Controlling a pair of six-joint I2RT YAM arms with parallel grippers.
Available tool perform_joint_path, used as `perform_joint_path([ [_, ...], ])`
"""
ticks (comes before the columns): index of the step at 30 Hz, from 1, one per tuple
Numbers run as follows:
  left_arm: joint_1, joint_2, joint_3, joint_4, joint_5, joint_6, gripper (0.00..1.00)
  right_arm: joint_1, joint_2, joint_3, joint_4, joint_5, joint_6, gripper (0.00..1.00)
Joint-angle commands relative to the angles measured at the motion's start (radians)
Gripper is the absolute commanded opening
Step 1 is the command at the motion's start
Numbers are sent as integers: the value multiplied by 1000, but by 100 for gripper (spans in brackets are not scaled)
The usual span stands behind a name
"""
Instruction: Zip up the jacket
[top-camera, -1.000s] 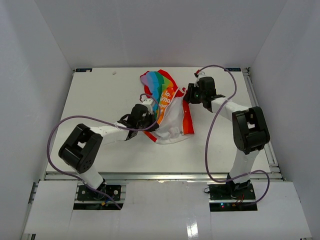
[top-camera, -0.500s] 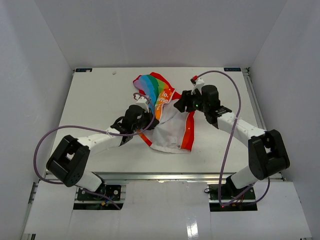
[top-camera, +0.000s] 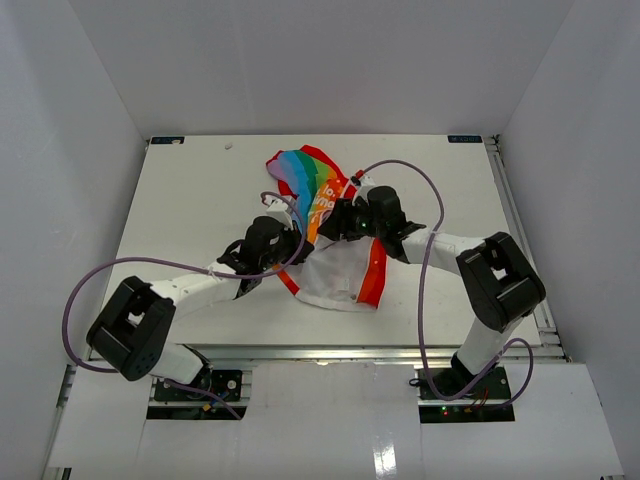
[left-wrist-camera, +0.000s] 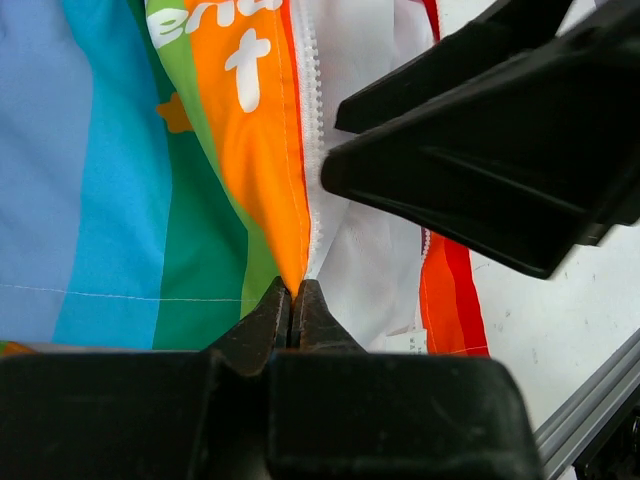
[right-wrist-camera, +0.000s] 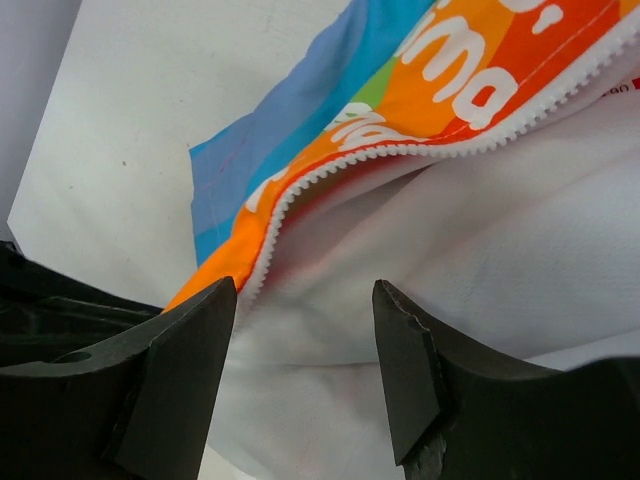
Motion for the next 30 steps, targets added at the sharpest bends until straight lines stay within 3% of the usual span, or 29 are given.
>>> perform_joint_path([
  [1,-1,-57,-13,26,-20,0,0,28,31,76,72,44,51,63],
  [7,1,-60,-30,39,-11,-3,0,87,68,89,160,63,41,61],
  [16,1,-83,-40,33,-35,-2,2,99,80,103,141,82,52,61],
  [21,1,-79,-39,42,-26,-4,5,104,110,93,176,49,70,54],
  [22,1,-79,-39,44,-19,-4,9,104,118,96,187,34,70,52],
  [24,1,-84,-44,44,-2,-1,32,103,130,109,209,13,62,37],
  [25,1,-94,-43,36,13,3,36,102,135,113,217,11,44,25],
  [26,1,-104,-41,20,16,9,41,99,134,117,220,9,31,19],
  [28,1,-139,-28,-42,-1,20,57,92,123,123,223,-2,4,11],
  [30,1,-162,-3,-111,-25,38,63,90,103,118,224,2,-9,9],
])
